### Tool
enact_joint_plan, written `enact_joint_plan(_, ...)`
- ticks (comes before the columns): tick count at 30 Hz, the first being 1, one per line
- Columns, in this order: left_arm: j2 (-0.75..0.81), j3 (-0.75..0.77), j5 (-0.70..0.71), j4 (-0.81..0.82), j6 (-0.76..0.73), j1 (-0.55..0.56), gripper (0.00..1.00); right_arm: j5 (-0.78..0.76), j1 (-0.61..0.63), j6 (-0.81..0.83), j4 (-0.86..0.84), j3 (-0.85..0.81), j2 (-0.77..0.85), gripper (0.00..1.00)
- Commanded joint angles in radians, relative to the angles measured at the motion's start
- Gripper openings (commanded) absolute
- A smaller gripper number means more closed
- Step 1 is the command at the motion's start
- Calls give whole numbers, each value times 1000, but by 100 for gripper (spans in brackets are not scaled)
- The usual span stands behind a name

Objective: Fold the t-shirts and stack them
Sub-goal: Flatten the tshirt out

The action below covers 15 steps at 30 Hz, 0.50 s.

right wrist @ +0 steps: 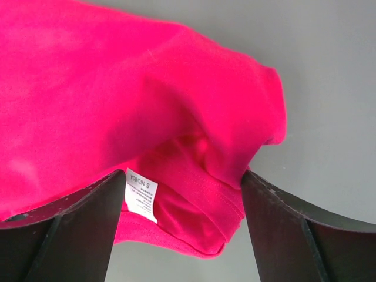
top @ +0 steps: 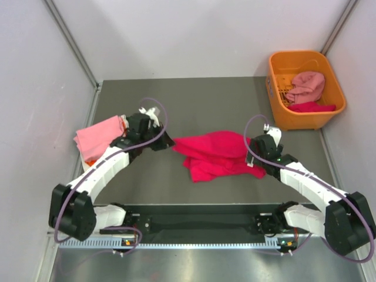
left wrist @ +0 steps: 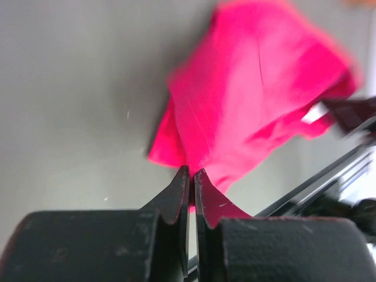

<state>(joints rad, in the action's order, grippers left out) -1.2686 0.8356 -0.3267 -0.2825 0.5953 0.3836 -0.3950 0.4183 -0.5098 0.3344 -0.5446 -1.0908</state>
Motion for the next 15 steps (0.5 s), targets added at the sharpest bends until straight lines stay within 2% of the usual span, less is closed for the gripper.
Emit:
enact_joint_plan(1, 83, 66, -46, -72, -5, -67, 0, 8, 7, -12, -54, -46, -3, 78)
enact_joint_plan(7, 146, 85, -113, -86, 0, -155, 0, 56, 8, 8, -72, -49, 8, 73)
enact_joint_plan(10, 147, 97, -123, -90, 3, -169, 0, 65, 8, 22, -67, -52, 15, 75)
enact_joint_plan(15, 124, 134, -138, -86, 5, -189, 0, 125, 8, 56, -77, -31, 66, 84)
